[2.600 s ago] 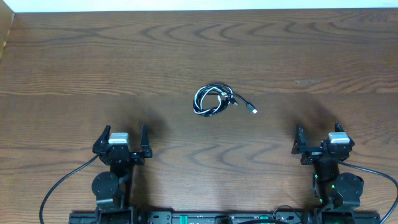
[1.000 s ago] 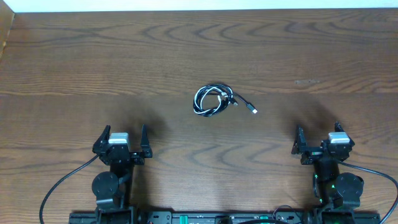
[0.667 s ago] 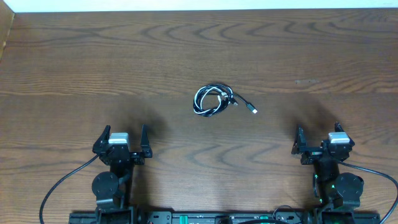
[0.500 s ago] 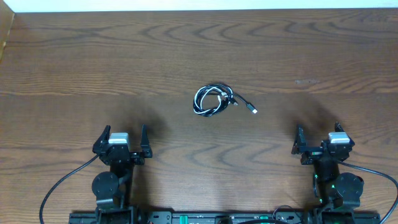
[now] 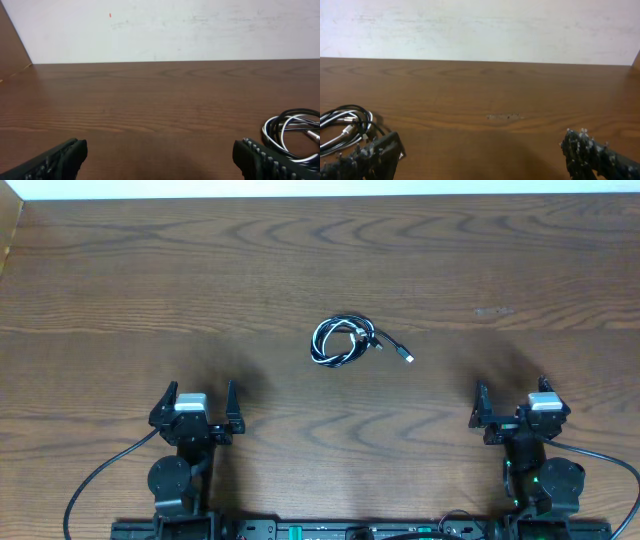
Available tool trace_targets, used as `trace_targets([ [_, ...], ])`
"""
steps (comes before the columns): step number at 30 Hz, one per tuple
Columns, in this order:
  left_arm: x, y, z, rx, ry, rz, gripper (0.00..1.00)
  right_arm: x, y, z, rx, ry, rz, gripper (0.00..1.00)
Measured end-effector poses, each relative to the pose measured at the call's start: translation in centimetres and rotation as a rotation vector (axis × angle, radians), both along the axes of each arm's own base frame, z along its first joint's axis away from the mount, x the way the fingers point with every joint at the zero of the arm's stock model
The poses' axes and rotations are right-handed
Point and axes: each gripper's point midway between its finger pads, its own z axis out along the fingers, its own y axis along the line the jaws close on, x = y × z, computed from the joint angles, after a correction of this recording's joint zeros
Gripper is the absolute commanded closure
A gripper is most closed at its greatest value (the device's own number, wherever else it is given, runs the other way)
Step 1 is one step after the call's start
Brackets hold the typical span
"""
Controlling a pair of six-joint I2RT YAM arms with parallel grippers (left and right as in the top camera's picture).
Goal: Untangle cables
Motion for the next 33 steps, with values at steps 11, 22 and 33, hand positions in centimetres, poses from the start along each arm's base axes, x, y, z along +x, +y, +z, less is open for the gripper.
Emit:
trace_targets([
  [11, -0.1, -1.3, -0.3, -0.016, 0.058, -0.076, 0.02, -0.1, 0.0, 5.1, -0.102, -0.212, -0.003, 0.01],
  [22, 2.2, -2.0, 10.0, 0.018, 0.033, -0.133, 0.02, -0.2, -0.1, 6.3, -0.121, -0.236, -0.007, 0.01],
  [33, 8.8, -6.6, 12.7, 0.002, 0.27, -0.358, 0.02, 2.2, 0.3, 8.2, -0.122, -0.115, 0.023, 0.01],
])
